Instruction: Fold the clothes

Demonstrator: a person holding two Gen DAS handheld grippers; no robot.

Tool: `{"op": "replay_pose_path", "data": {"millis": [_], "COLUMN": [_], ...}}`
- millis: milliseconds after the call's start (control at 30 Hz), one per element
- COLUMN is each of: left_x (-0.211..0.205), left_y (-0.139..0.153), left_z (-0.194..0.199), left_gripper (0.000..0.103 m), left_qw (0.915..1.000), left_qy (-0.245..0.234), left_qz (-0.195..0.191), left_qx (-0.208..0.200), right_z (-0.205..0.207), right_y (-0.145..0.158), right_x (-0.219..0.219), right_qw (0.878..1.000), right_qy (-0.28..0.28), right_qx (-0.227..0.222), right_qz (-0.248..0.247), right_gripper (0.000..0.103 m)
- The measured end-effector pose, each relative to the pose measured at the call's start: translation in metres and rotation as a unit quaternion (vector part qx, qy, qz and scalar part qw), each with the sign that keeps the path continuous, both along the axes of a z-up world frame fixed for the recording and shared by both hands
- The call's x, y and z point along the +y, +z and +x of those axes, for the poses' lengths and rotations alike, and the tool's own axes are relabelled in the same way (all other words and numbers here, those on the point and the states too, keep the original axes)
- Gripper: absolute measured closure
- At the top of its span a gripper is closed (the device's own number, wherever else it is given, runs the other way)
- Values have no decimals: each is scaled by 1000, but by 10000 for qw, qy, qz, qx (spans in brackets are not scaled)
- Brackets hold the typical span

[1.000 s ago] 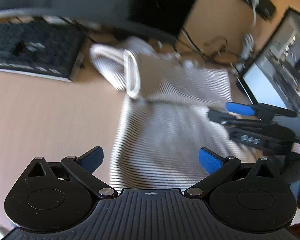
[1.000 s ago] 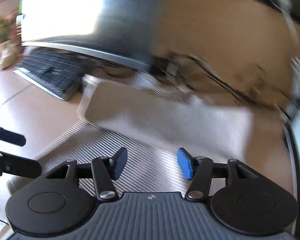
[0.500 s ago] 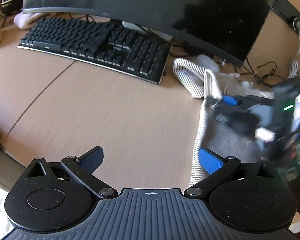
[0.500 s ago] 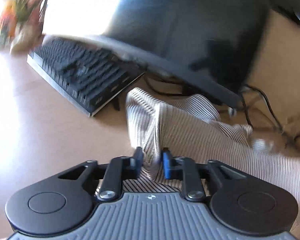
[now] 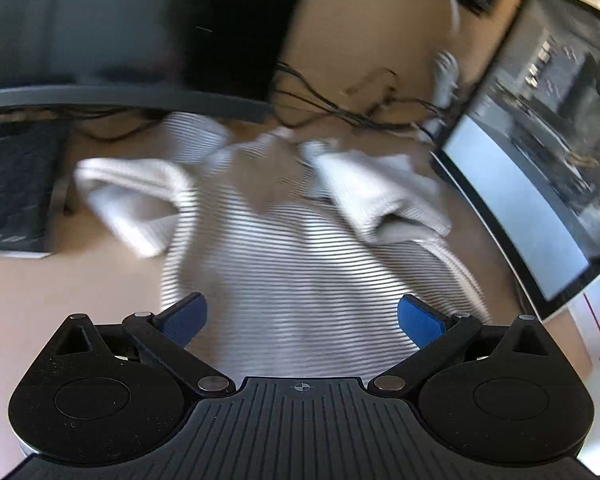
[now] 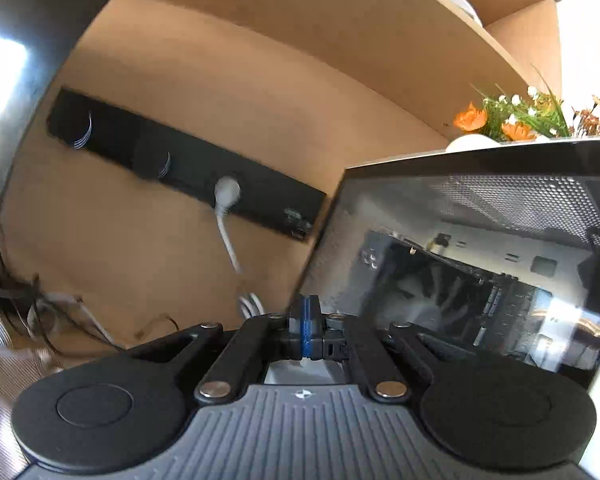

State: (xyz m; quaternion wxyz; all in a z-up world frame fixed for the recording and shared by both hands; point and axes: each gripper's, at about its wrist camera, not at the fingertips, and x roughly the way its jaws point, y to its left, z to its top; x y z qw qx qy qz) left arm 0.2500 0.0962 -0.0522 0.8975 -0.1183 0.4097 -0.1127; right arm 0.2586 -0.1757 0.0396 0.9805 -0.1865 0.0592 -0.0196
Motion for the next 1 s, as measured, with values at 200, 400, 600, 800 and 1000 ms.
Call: {"op": "replay_pose_path", "data": {"millis": [200, 400, 600, 800, 1000], "left_x": [-22, -14, -3, 1, -7], "left_y": [-17, -35, -31, -31, -26], "left_z": [0, -21, -32, -33, -21], "left_gripper": [0, 0, 0, 0, 0], "left_qw": [9991, 9986, 9984, 9980, 9976], "left_qy": [-282, -73, 94, 223, 128], "left_qz": [26, 55, -124, -230, -81], "left_qx": [327, 519, 549, 548, 676], "right_z": [10, 40, 53, 54, 58], "right_y": [-58, -103, -128, -147, -121], "right_x": [-10, 43, 133, 120, 69], "right_qw": [9539, 9255, 9570, 9442, 9689], "right_qy": [1227, 1599, 1854, 2011, 1115], "right_qx": [2194, 2851, 2134, 2504, 1926], "right_qz": [1638, 1912, -646, -732, -1086], "right_gripper": [40, 40, 30, 73, 83]}}
